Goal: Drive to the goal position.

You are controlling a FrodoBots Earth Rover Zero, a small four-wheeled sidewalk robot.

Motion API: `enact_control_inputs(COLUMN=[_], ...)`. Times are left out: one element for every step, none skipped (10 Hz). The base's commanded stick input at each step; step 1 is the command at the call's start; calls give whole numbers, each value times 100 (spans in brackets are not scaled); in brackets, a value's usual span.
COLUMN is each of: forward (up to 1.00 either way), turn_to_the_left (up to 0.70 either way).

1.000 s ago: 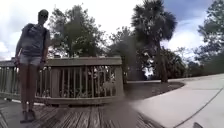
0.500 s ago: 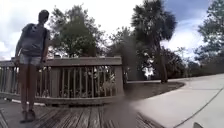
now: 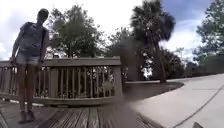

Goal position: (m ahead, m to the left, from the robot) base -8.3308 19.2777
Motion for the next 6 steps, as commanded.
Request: enact_control_inputs(forward=[0,0,0,0,0,0], turn_to_the_left=[45,45,45,45,45,45])
